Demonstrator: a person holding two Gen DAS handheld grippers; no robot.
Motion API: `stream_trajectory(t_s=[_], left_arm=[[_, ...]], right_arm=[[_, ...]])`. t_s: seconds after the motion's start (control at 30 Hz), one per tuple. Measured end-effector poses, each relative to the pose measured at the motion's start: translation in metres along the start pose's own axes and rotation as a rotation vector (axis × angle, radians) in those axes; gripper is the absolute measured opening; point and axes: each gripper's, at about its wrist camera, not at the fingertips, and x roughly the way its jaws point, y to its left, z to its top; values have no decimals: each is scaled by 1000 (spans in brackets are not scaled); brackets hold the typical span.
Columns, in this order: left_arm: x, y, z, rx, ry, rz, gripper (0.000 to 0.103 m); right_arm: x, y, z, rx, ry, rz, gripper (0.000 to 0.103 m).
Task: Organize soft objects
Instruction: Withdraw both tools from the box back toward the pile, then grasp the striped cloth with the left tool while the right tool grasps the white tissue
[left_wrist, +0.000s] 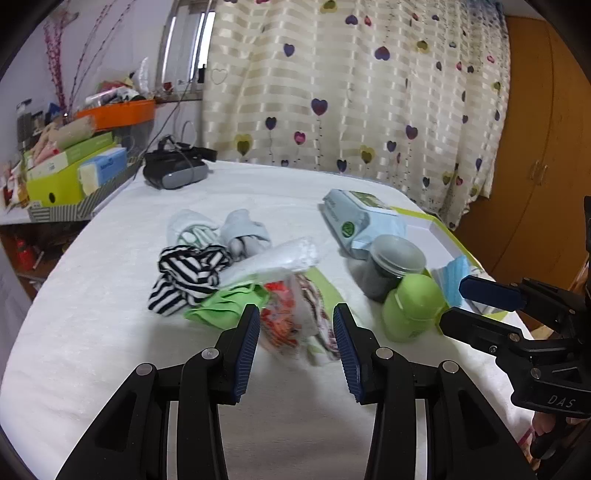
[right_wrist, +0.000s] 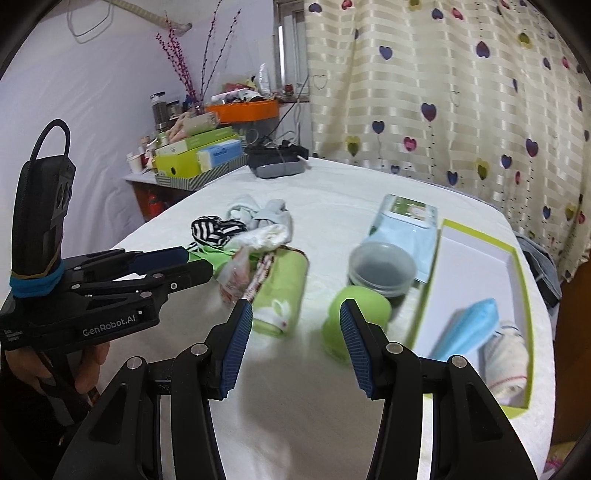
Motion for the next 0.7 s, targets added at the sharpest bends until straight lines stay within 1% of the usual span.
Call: stream_trajectory(t_s=[0.4,0.7], left_arm=[[8,29,4,-53,8,28,40],[13,54,9,-87,10,44,40]], right_arm=[[24,11,13,-18,19,28,51],[55,21,41,-23,43,43,51]])
